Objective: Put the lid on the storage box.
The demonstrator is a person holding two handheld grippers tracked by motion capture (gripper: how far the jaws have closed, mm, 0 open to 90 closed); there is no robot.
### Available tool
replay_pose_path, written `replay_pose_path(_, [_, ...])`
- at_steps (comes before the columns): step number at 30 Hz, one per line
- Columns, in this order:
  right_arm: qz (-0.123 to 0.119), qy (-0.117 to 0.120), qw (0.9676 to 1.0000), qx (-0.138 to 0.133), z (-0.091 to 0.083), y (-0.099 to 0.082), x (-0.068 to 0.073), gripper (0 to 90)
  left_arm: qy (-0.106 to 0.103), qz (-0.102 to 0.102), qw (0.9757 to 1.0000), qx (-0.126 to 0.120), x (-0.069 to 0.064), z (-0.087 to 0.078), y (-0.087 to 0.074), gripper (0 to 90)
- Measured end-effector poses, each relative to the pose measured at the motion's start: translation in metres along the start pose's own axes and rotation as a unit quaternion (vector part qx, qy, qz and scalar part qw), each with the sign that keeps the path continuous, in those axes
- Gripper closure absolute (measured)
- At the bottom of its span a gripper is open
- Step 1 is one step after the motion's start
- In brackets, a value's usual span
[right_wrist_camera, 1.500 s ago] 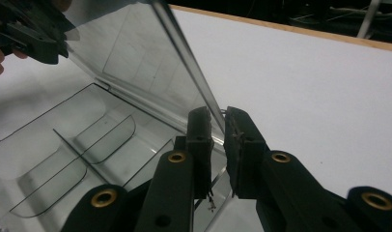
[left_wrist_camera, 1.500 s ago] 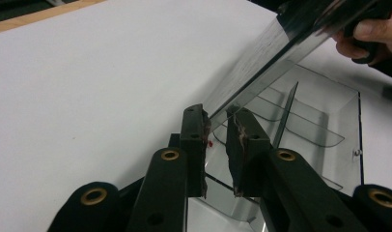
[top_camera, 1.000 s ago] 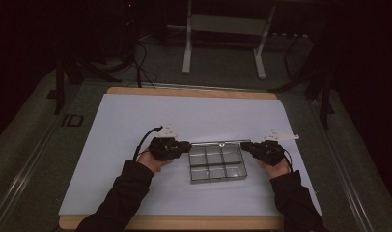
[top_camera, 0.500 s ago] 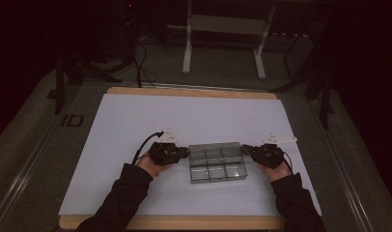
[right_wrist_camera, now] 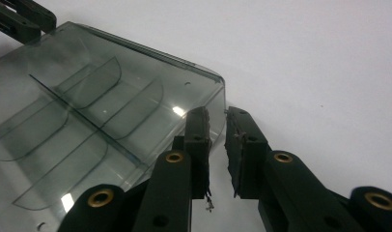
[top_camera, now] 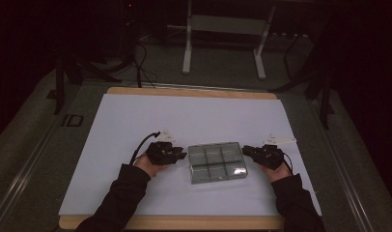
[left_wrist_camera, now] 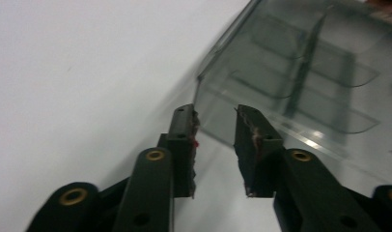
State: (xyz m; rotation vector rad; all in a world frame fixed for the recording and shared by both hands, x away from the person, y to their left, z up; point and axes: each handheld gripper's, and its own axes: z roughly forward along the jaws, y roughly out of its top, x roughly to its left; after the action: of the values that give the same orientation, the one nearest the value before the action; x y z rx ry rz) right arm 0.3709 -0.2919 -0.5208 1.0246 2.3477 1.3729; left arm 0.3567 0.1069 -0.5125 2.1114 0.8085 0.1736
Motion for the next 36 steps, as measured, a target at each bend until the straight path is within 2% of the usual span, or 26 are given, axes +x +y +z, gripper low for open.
replay_pose_path(1, [0.002, 0.0, 1.0, -0.001, 0.0, 0.0, 0.0, 76.6, 0.003, -0.006, 1.0, 0.0, 0.002, 0.001, -0.002, 67.0])
replay_pose_path(2, [0.004, -0.001, 1.0, -0.002, 0.0, 0.0, -0.001, 71.7, 0.009, -0.01, 0.9999, 0.001, 0.004, 0.001, -0.003, 60.3])
replay_pose_path(3, [0.009, -0.007, 0.9999, -0.008, 0.0, 0.0, -0.003, 59.8, 0.017, -0.017, 0.9997, -0.001, 0.005, 0.002, -0.004, 44.4])
replay_pose_path(4, [0.009, -0.007, 0.9999, -0.008, 0.0, 0.0, -0.003, 59.8, 0.023, -0.021, 0.9995, -0.001, 0.007, 0.002, -0.004, 44.4])
replay_pose_path(5, [0.012, -0.019, 0.9997, -0.011, -0.001, 0.0, -0.005, 48.6, 0.033, -0.033, 0.9989, -0.005, 0.01, 0.002, -0.005, 34.3])
replay_pose_path(6, [0.012, -0.019, 0.9997, -0.011, -0.001, 0.0, -0.005, 48.6, 0.035, -0.04, 0.9985, -0.008, 0.013, 0.002, -0.006, 34.3])
replay_pose_path(7, [0.015, -0.043, 0.9989, -0.01, -0.001, 0.0, -0.007, 37.8, 0.041, -0.052, 0.9977, -0.013, 0.016, 0.0, -0.006, 26.2])
replay_pose_path(8, [0.015, -0.043, 0.9989, -0.01, -0.001, 0.0, -0.007, 37.8, 0.04, -0.052, 0.9978, -0.012, 0.018, 0.0, -0.007, 26.2])
replay_pose_path(10, [0.024, -0.056, 0.998, -0.017, -0.003, -0.001, -0.01, 31.4, 0.041, -0.056, 0.9975, -0.008, 0.021, -0.002, -0.009, 16.9])
replay_pose_path(11, [0.027, -0.067, 0.9972, -0.02, -0.004, -0.001, -0.01, 28.9, 0.046, -0.066, 0.9967, -0.006, 0.023, -0.002, -0.01, 16.8])
replay_pose_path(12, [0.028, -0.08, 0.9962, -0.02, -0.005, -0.001, -0.011, 26.2, 0.044, -0.069, 0.9966, -0.007, 0.024, -0.003, -0.01, 16.0])
replay_pose_path(13, [0.029, -0.083, 0.9959, -0.021, -0.005, -0.002, -0.012, 22.6, 0.04, -0.071, 0.9967, -0.006, 0.025, -0.003, -0.011, 13.5])
replay_pose_path(15, [0.031, -0.093, 0.995, -0.018, -0.006, -0.003, -0.014, 16.4, 0.055, -0.064, 0.9964, 0.004, 0.024, -0.002, -0.012, 8.4])
replay_pose_path(18, [0.027, -0.1, 0.9945, -0.016, -0.008, -0.004, -0.015, 15.9, 0.069, -0.061, 0.9957, 0.013, 0.023, 0.0, -0.013, 2.0])
replay_pose_path(25, [0.001, -0.115, 0.9933, -0.013, -0.01, -0.005, -0.013, 15.1, 0.079, -0.045, 0.9958, -0.002, 0.022, -0.001, -0.017, 2.0])
replay_pose_path(26, [-0.002, -0.118, 0.993, -0.014, -0.01, -0.005, -0.013, 15.1, 0.092, -0.04, 0.9949, -0.006, 0.021, -0.005, -0.019, 2.0])
replay_pose_path(28, [-0.005, -0.12, 0.9927, -0.013, -0.011, -0.006, -0.014, 15.1, 0.102, -0.038, 0.9939, -0.013, 0.021, -0.009, -0.021, 2.0])
replay_pose_path(32, [-0.006, -0.124, 0.9922, -0.009, -0.014, -0.007, -0.013, 15.3, 0.115, -0.045, 0.9918, -0.032, 0.022, -0.019, -0.026, 2.0])
replay_pose_path(36, [-0.004, -0.13, 0.9915, -0.005, -0.016, -0.009, -0.013, 15.3, 0.132, -0.039, 0.9897, -0.039, 0.022, -0.028, -0.033, 2.0])
